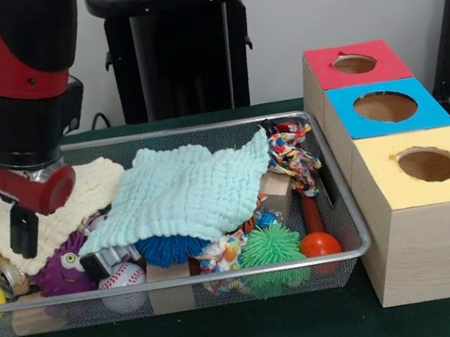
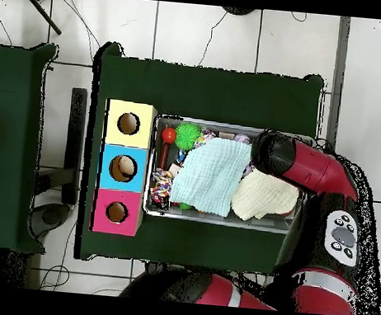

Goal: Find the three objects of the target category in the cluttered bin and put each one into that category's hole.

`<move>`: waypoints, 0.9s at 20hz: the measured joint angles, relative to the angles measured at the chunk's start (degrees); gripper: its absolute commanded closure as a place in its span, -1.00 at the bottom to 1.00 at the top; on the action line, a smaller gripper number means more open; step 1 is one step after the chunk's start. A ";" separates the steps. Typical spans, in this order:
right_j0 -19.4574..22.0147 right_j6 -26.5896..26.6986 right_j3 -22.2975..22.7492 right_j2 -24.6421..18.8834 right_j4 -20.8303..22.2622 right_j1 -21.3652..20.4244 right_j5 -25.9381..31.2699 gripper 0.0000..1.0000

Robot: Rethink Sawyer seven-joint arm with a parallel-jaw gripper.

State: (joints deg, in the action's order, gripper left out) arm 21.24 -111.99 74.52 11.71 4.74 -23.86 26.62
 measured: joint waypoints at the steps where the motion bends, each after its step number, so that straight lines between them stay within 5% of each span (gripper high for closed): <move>1: 0.59 0.01 0.00 -0.99 0.58 -0.06 0.00 1.00; 16: 9.87 0.38 1.70 -17.26 10.62 -0.47 0.00 1.00; 17: 10.25 0.38 2.26 -18.44 11.57 -0.66 0.00 -1.00; 18: 10.27 0.38 2.31 -18.57 11.69 -0.69 0.00 -1.00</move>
State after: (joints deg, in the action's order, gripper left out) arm 31.50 -111.61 76.83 -6.86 16.43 -24.55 26.62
